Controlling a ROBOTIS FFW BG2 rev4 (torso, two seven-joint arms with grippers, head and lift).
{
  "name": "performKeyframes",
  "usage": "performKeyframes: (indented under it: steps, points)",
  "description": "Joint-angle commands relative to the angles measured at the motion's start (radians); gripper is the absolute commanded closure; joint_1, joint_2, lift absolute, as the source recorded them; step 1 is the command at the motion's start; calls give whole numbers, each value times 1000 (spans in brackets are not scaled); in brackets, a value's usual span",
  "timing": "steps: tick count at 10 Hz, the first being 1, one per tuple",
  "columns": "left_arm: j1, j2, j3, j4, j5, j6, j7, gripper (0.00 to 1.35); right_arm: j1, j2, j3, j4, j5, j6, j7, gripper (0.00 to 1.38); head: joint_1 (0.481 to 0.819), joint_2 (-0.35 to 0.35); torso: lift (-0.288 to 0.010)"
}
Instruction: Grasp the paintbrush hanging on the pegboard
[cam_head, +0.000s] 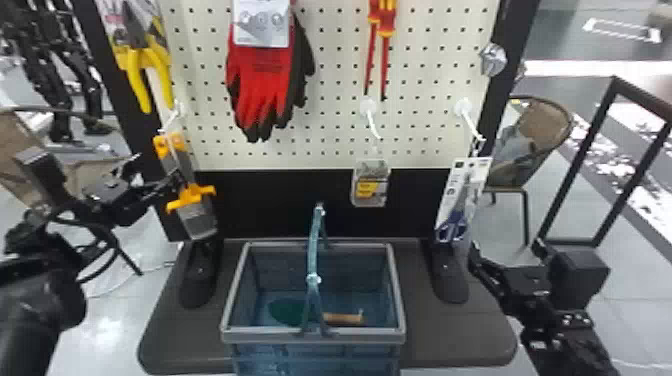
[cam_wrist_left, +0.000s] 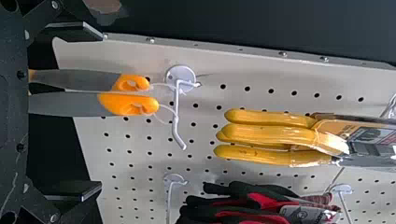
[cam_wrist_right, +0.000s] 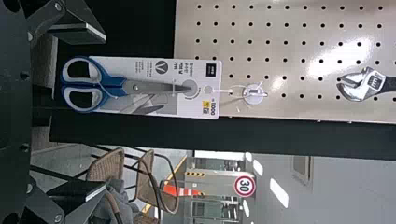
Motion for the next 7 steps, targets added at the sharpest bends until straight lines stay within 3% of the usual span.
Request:
performKeyframes:
  steps: [1, 4, 7]
  points:
    - [-27, 2, -26, 24, -3, 5, -6, 179, 0, 0, 0, 1, 0, 2, 2, 182, 549, 0, -100]
    - [-61, 18, -52, 52, -23, 50, -24, 179, 0, 0, 2, 2, 0, 4, 2, 182, 549, 0, -100]
    - [-60, 15, -46, 52, -26, 80, -24, 179, 1, 0, 2, 2, 0, 4, 3, 182, 549, 0, -100]
